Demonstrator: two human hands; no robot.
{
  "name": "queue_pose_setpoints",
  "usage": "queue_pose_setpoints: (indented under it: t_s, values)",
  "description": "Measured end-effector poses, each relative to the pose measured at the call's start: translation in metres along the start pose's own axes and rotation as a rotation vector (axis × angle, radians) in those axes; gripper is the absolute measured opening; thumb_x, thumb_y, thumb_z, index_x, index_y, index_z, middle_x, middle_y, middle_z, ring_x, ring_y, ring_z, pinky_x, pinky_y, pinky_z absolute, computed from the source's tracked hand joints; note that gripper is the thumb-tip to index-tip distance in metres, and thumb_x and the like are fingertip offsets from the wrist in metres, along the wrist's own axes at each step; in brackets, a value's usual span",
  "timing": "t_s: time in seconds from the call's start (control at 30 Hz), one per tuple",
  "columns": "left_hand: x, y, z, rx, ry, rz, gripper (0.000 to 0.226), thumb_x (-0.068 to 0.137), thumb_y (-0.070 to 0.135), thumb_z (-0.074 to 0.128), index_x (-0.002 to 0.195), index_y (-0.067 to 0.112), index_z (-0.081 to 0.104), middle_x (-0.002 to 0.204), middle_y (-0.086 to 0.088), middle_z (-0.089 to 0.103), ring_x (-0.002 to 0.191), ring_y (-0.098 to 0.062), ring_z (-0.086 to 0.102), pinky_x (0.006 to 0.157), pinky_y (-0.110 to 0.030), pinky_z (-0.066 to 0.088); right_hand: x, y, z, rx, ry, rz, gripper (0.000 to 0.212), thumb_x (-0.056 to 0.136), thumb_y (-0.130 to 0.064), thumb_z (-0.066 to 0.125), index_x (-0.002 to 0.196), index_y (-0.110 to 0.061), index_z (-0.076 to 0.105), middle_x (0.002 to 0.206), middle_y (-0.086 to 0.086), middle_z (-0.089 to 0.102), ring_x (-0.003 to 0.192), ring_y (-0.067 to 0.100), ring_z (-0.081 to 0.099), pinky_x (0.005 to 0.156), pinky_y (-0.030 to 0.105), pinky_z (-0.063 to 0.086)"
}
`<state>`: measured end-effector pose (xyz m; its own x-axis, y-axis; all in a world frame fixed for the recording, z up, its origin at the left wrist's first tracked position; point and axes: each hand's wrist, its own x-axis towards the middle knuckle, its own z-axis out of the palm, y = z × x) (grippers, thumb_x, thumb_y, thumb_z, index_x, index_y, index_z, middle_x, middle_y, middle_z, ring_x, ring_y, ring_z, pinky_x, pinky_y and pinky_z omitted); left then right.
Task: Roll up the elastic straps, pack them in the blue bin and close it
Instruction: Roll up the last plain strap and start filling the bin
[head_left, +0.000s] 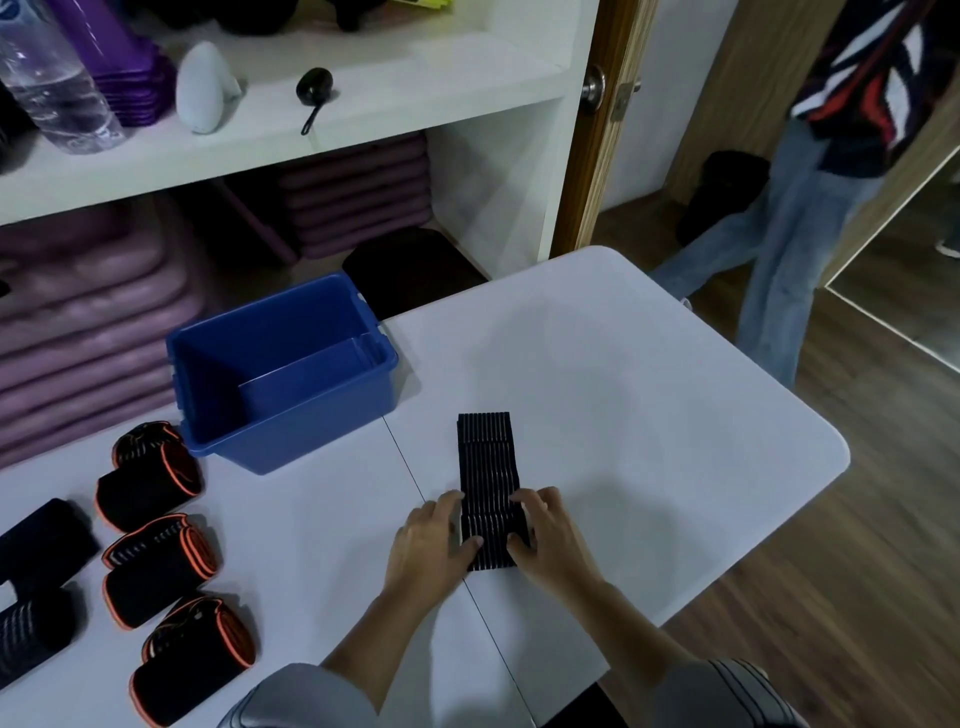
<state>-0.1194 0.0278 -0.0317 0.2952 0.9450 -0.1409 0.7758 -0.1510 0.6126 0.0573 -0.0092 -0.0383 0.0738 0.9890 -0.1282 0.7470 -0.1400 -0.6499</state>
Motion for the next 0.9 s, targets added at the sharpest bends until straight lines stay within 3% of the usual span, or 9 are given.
queue_pose_setpoints:
  t_s: [0.13, 0.23, 0.37, 0.43, 0.53, 0.67, 0.73, 0.8, 0.9]
  values:
    - [-0.001, -0.009, 0.001, 0.153, 0.142, 0.418, 0.040, 0.074, 0.029, 0.066, 0.113, 0.025, 0.055, 0.102, 0.004, 0.056, 0.088, -0.015, 0.057, 0.070, -0.030, 0.055, -0.006, 0.006, -0.007, -0.035, 0.033, -0.224, 0.039, 0.074, -0.021, 0.056, 0.112, -0.017, 0.060, 0.114, 0.001, 0.055, 0.098, 0.019, 0.057, 0.080, 0.024, 0.048]
    - [-0.001, -0.018, 0.001, 0.288, 0.080, 0.516, 0.050, 0.074, 0.050, 0.057, 0.115, 0.022, 0.060, 0.108, 0.005, 0.061, 0.090, -0.014, 0.059, 0.070, -0.027, 0.055, -0.009, 0.015, -0.013, -0.153, -0.077, -0.287, 0.060, 0.073, -0.045, 0.061, 0.127, -0.020, 0.054, 0.131, -0.001, 0.053, 0.113, 0.021, 0.054, 0.092, 0.032, 0.049]
    - [0.003, -0.016, -0.003, 0.458, -0.007, 0.489, 0.080, 0.053, 0.059, 0.073, 0.121, 0.019, 0.057, 0.115, 0.004, 0.061, 0.092, -0.015, 0.062, 0.067, -0.026, 0.055, -0.003, 0.020, -0.014, -0.272, -0.142, -0.298, 0.069, 0.074, -0.034, 0.071, 0.136, -0.018, 0.047, 0.144, 0.004, 0.042, 0.122, 0.023, 0.049, 0.100, 0.039, 0.045]
    - [0.007, -0.011, -0.003, 0.382, -0.015, 0.446, 0.067, 0.058, 0.042, 0.078, 0.118, 0.018, 0.061, 0.111, 0.002, 0.062, 0.092, -0.019, 0.063, 0.068, -0.030, 0.055, 0.001, 0.016, -0.013, -0.259, -0.096, -0.310, 0.055, 0.076, -0.026, 0.067, 0.129, -0.017, 0.053, 0.132, 0.003, 0.051, 0.112, 0.024, 0.055, 0.093, 0.038, 0.049]
    - [0.009, 0.001, -0.009, 0.139, -0.078, 0.285, 0.045, 0.077, 0.032, 0.059, 0.120, 0.022, 0.059, 0.107, 0.003, 0.061, 0.100, -0.017, 0.055, 0.083, -0.028, 0.048, 0.003, 0.004, -0.018, -0.109, -0.066, -0.207, 0.042, 0.082, -0.023, 0.058, 0.123, -0.018, 0.056, 0.112, -0.002, 0.060, 0.103, 0.016, 0.054, 0.087, 0.025, 0.044]
    - [0.012, 0.009, -0.012, -0.186, -0.135, -0.058, 0.037, 0.088, 0.028, 0.056, 0.124, 0.022, 0.050, 0.091, 0.004, 0.063, 0.084, -0.013, 0.060, 0.076, -0.025, 0.048, 0.005, -0.001, -0.018, 0.153, -0.074, 0.076, 0.035, 0.089, -0.027, 0.055, 0.123, -0.018, 0.048, 0.075, -0.012, 0.053, 0.067, 0.002, 0.052, 0.062, 0.016, 0.039]
    - [0.013, 0.013, -0.008, -0.154, -0.125, -0.090, 0.037, 0.090, 0.031, 0.055, 0.125, 0.022, 0.049, 0.093, 0.002, 0.063, 0.086, -0.015, 0.061, 0.076, -0.027, 0.050, 0.006, -0.002, -0.013, 0.148, -0.037, 0.096, 0.036, 0.089, -0.025, 0.055, 0.123, -0.018, 0.048, 0.085, -0.008, 0.054, 0.067, 0.002, 0.053, 0.062, 0.016, 0.043]
    - [0.012, 0.013, -0.004, -0.020, -0.052, -0.061, 0.042, 0.089, 0.033, 0.056, 0.127, 0.022, 0.047, 0.106, -0.001, 0.058, 0.097, -0.019, 0.058, 0.081, -0.031, 0.049, 0.006, -0.002, -0.010, 0.092, 0.008, 0.036, 0.044, 0.086, -0.020, 0.057, 0.128, -0.018, 0.045, 0.109, -0.002, 0.048, 0.080, 0.008, 0.056, 0.072, 0.019, 0.047]
    - [0.011, 0.011, -0.002, 0.137, 0.042, 0.074, 0.037, 0.089, 0.033, 0.055, 0.123, 0.021, 0.048, 0.113, -0.001, 0.050, 0.103, -0.019, 0.054, 0.080, -0.030, 0.050, 0.007, 0.000, -0.009, -0.031, 0.066, -0.139, 0.041, 0.083, -0.017, 0.058, 0.123, -0.019, 0.052, 0.117, 0.000, 0.047, 0.100, 0.013, 0.052, 0.081, 0.021, 0.046]
